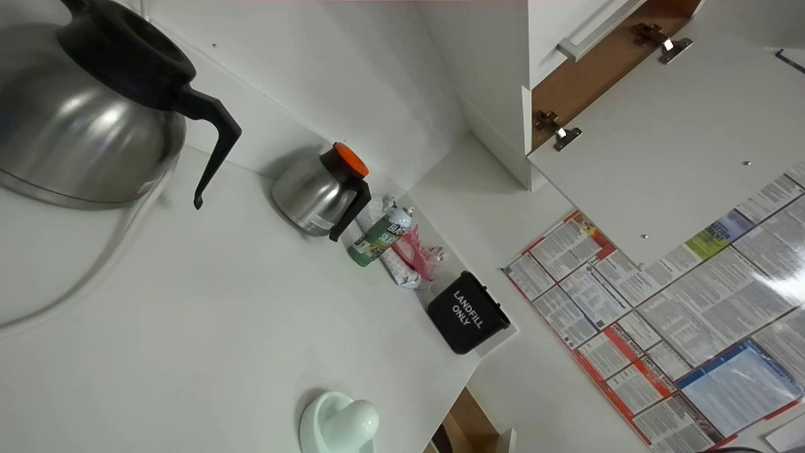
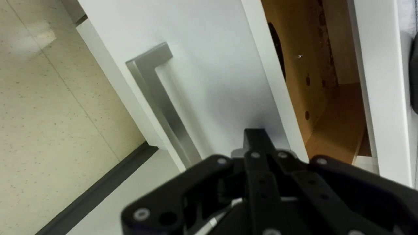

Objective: Open the topmost drawer and place the black paddle inside the drawer

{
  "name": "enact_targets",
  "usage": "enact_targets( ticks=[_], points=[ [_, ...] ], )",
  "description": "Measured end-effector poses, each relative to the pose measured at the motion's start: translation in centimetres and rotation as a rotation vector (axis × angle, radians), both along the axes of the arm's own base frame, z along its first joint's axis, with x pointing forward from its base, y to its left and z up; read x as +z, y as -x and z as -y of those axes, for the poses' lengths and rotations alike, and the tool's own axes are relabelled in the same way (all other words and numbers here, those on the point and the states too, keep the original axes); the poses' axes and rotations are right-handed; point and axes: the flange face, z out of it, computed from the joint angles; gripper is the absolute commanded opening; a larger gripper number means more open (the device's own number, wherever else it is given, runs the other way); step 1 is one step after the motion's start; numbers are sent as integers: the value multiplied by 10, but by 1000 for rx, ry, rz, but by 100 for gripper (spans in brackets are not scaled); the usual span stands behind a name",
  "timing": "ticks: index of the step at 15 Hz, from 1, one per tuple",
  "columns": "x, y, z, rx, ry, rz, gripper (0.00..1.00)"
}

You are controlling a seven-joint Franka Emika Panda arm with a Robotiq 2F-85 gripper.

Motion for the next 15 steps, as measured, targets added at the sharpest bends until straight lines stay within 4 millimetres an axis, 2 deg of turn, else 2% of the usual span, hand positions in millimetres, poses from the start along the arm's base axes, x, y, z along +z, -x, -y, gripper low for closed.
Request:
enact_targets(
  ticks=[5, 12, 15],
  points=[
    [-5, -50, -17, 47, -35, 37, 0],
    [-9, -150, -56, 127, -107, 53, 0],
    [-11, -184, -71, 156, -124, 51, 0]
  ],
)
